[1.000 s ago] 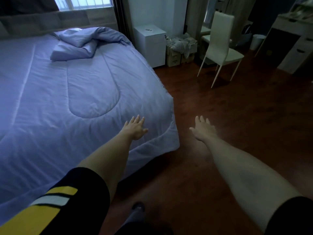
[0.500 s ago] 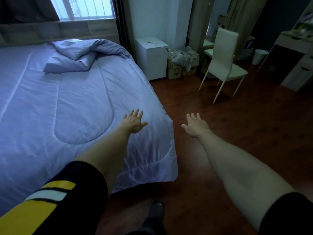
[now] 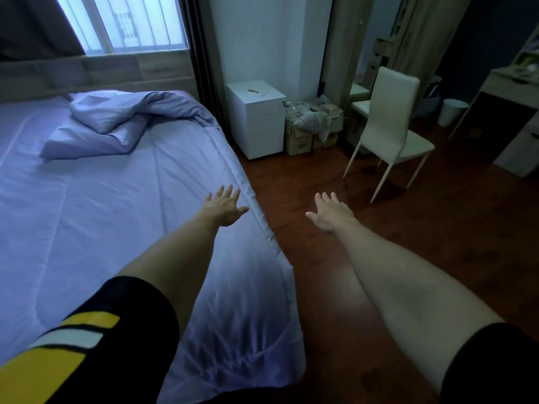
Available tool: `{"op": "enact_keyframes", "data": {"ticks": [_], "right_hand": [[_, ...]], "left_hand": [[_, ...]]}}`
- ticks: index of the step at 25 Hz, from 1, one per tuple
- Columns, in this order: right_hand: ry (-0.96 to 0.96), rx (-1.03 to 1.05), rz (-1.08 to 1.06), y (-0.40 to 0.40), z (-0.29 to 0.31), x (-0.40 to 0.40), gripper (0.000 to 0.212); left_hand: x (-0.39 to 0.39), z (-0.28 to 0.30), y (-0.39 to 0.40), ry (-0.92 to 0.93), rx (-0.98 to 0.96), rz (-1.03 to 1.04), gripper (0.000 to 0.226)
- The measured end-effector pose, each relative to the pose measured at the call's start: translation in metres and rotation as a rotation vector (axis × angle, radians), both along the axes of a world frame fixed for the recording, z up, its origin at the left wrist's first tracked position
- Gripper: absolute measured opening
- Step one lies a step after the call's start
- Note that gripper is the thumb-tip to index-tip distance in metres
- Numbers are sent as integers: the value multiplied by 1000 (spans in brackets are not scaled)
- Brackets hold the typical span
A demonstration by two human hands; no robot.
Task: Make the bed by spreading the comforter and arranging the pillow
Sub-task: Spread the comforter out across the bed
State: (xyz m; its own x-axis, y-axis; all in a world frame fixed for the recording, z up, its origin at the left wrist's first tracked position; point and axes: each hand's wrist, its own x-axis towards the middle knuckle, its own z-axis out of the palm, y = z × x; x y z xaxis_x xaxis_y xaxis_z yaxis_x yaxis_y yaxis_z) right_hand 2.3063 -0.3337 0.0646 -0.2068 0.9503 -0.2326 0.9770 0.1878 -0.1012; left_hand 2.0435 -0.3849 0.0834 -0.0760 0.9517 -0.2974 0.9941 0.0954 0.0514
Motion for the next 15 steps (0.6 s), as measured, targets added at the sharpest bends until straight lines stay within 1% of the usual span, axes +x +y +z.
{"op": "enact_keyframes", "data": {"ticks": [7, 10, 15], "right_hand": [[-12, 7, 119, 156, -2, 26, 73], [-14, -16, 212, 233, 5, 41, 73], [-9, 15, 310, 347, 17, 59, 74]], "left_hand": [[28, -6, 127, 3, 24, 114, 72], [50, -6, 181, -23, 15, 212, 73], [79, -2, 273, -46, 57, 283, 77]]}}
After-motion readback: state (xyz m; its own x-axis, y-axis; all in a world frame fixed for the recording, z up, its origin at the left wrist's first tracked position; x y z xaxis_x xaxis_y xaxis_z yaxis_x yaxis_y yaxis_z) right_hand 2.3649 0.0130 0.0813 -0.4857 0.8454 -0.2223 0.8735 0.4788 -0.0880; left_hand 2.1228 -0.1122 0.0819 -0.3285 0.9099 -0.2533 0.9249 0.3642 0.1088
